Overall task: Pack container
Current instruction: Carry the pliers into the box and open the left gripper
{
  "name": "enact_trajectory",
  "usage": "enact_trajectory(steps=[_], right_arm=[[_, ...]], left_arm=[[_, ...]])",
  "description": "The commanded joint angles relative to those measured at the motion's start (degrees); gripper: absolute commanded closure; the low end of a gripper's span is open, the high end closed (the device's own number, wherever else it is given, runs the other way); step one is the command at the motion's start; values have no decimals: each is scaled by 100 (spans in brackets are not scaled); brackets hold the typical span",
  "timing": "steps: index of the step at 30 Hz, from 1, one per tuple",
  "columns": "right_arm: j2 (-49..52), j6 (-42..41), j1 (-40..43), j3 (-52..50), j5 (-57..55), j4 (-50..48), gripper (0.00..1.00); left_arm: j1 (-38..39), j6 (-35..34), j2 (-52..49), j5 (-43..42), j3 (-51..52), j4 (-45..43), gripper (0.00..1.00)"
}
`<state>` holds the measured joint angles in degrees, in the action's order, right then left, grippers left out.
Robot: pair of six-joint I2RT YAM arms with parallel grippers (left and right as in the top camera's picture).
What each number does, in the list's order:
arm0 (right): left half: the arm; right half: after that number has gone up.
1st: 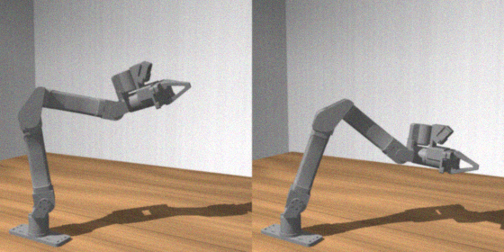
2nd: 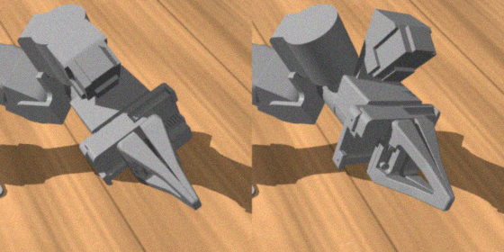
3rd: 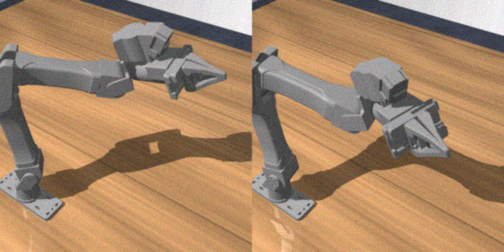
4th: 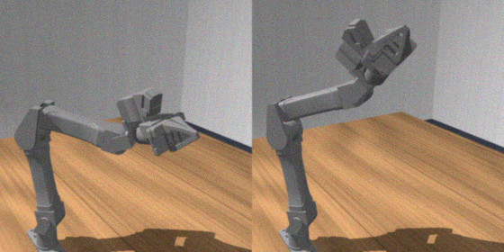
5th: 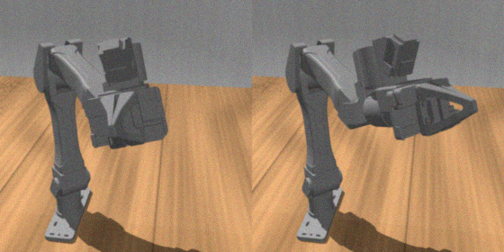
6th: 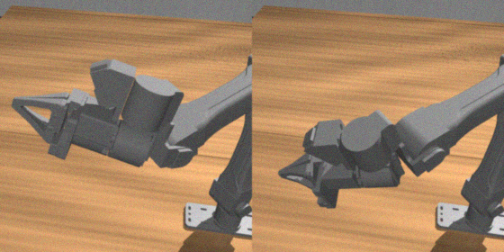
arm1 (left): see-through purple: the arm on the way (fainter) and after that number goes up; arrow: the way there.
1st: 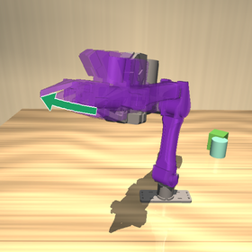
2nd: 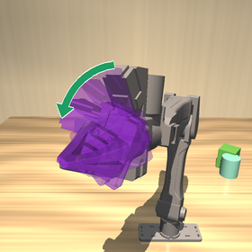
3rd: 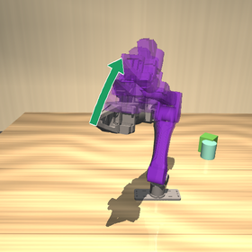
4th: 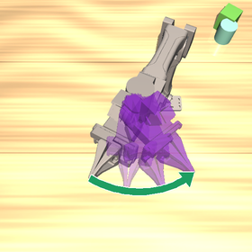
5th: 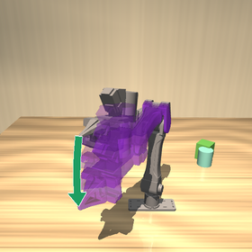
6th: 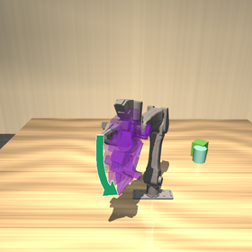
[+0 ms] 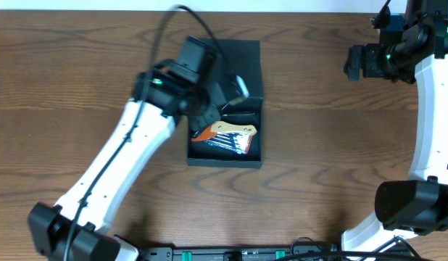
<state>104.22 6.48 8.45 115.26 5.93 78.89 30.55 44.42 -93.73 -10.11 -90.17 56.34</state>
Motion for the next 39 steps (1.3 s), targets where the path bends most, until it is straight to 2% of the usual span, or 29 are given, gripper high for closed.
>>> enact_trajectory(steps=[1, 13, 24, 26, 29, 33, 36, 39], right_arm=[[15, 44, 11, -42, -11, 22, 1], [15, 44, 11, -42, -11, 44, 1], [15, 44, 11, -42, -11, 44, 1], [15, 46, 11, -42, -11, 42, 1], [15, 44, 11, -42, -11, 39, 1], [15, 46, 11, -42, -13, 39, 1], [15, 46, 11, -42, -13, 31, 1], [15, 46, 11, -42, -9, -35, 1]], left_arm=[[164, 636, -339, -155, -35, 0, 94], [181, 450, -1486, -1307, 7, 341, 94], [201, 439, -2264, -1346, 7, 361, 94], [201, 442, -2284, -1346, 7, 358, 77], [201, 442, -2284, -1338, 7, 356, 61], [201, 439, -2284, -1322, 4, 358, 53], [201, 372, -2245, -1250, -11, 385, 52], [199, -72, -2129, -802, -184, 516, 52]])
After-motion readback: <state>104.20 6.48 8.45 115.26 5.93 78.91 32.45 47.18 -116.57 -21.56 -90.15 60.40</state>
